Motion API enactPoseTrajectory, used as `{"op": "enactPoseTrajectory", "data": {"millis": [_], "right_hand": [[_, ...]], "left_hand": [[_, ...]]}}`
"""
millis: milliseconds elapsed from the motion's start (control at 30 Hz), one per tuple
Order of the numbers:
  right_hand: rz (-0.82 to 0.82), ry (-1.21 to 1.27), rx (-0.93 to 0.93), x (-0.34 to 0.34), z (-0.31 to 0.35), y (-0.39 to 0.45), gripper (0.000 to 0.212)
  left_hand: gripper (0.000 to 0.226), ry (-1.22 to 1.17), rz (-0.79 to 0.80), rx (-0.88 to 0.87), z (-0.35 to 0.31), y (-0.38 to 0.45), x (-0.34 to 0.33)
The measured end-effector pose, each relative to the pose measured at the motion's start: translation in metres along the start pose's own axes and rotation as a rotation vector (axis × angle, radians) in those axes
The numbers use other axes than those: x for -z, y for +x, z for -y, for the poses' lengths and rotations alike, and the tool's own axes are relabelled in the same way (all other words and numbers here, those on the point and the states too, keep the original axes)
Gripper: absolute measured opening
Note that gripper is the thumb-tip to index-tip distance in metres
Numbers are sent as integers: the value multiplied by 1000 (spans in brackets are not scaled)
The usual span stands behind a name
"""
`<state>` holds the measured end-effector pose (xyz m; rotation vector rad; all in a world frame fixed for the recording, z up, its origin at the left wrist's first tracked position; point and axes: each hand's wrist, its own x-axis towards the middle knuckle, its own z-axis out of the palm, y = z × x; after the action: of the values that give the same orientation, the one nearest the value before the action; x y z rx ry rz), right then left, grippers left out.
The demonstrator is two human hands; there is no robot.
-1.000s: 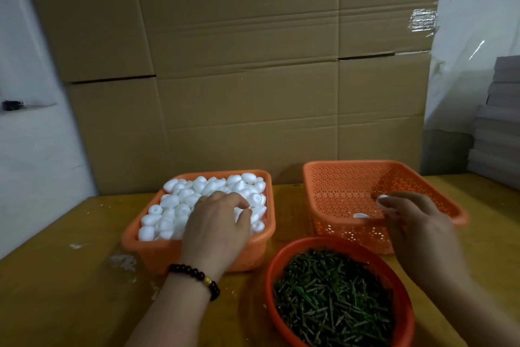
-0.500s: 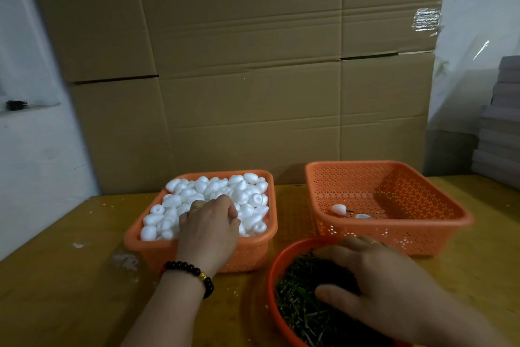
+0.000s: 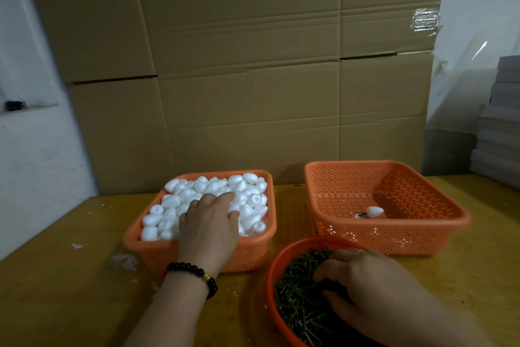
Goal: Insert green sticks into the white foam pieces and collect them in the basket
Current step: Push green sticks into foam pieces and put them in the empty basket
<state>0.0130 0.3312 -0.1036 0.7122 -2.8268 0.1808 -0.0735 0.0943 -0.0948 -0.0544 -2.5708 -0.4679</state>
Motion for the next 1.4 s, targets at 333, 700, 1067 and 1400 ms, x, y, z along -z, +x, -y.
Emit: {"op": "enactPoseTrajectory", "data": {"millis": [333, 700, 1067, 1400], "right_hand": [[-24, -48, 7, -3, 0, 0, 35], [-80, 33, -30, -6, -2, 1, 23], [-186, 391, -165, 2, 0, 2, 11], [-491, 625, -202, 0, 1, 3, 15]], "left_hand": [[19, -1121, 156, 139, -31, -6, 22], [32, -2038, 729, 527, -48, -11, 31], [47, -2188, 766, 762, -55, -16, 21], [41, -1988, 722, 585, -61, -24, 14]]}}
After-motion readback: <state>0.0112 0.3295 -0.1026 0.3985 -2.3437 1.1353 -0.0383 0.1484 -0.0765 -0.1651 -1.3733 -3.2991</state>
